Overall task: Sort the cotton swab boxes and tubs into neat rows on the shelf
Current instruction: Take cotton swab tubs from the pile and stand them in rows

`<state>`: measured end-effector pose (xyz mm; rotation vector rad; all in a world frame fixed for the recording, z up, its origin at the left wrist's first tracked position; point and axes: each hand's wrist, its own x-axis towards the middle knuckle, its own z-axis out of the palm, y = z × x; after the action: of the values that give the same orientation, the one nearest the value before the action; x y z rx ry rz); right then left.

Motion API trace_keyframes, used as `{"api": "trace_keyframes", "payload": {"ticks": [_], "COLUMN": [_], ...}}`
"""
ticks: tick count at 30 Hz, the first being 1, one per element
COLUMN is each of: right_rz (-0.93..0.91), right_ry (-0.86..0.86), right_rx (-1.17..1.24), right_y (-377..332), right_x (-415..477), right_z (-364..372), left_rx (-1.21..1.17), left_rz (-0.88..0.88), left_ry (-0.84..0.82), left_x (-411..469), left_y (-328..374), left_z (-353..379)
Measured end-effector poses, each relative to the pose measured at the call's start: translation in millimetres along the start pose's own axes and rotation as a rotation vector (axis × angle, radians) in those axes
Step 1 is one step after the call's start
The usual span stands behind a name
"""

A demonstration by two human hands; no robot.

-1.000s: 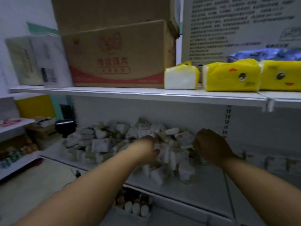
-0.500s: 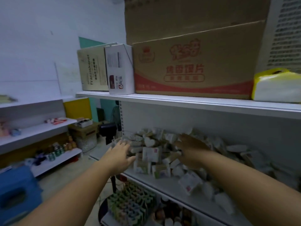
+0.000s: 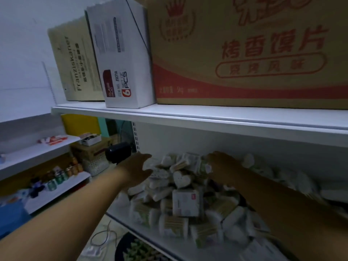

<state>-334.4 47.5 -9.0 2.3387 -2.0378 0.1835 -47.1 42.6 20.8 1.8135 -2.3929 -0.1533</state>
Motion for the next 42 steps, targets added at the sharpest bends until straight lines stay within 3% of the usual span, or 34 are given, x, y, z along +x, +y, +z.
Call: {"api": "trace_keyframes", "payload": {"ticks": [3,7,11,19,26,29,32,42], "right_rz": [0.077,0.144,0.187,0.306,0.442,0.45,0.457,0.555], "right_ry": [-0.011,0.097,0.086,0.323,0.352,0.372,0.398,0.598], "right_rx": [-0.004,-0.103,0.059,0.198,0.31,0.412,0.504,0.895], "right_y": [-1,-2,5,-7,-32,-42,-50,-54], "right_x": [6,16,23,19,22,23,21,5], "right_z": [15,30,20,-7,3,10,15,-7], "left_rx": [-0.032,-0.071,-0.098,0.112,-0.02,-0.03,-0.118,-0.731], "left_rz": [0.116,0.234,0.295,0.369,0.374,0.44,0.462,0.453], "left_ry": [0.018,-0.041,-0.065,-0.235,-0.323,-0.273,-0.211,-0.064], "left_x": [39,94,142,207,221,221,221,192], "left_y": [11,33,30,-11,-18,-27,-33,-40], "left_z": [1,9,21,42,51,50,52,-4]}}
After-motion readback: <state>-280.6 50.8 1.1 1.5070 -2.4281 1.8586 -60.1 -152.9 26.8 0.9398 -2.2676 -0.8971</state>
